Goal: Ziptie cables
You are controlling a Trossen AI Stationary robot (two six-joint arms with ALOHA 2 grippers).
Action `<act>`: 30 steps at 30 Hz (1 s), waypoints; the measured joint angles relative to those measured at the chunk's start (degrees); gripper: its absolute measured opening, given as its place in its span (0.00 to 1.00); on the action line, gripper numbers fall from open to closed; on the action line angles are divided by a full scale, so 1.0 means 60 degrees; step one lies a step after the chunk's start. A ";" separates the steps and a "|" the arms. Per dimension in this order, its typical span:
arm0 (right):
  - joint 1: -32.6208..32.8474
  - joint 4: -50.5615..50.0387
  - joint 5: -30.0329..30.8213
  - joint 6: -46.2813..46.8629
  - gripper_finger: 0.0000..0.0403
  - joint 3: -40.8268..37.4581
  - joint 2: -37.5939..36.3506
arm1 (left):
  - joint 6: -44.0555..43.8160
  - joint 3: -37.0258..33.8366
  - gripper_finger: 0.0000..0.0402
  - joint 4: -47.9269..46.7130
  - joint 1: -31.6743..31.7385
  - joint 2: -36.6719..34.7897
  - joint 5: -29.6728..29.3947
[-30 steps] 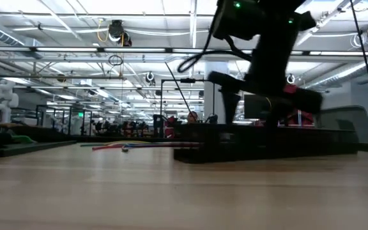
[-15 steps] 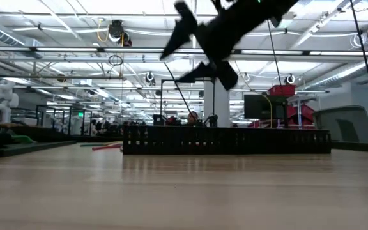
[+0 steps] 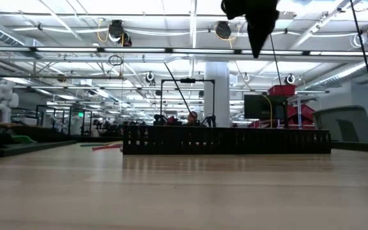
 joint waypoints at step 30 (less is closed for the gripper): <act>0.1343 0.6500 -0.1146 -0.3395 0.66 -0.6785 -0.0089 | -0.1256 -0.0022 0.61 0.0000 -0.0004 -0.0004 0.0295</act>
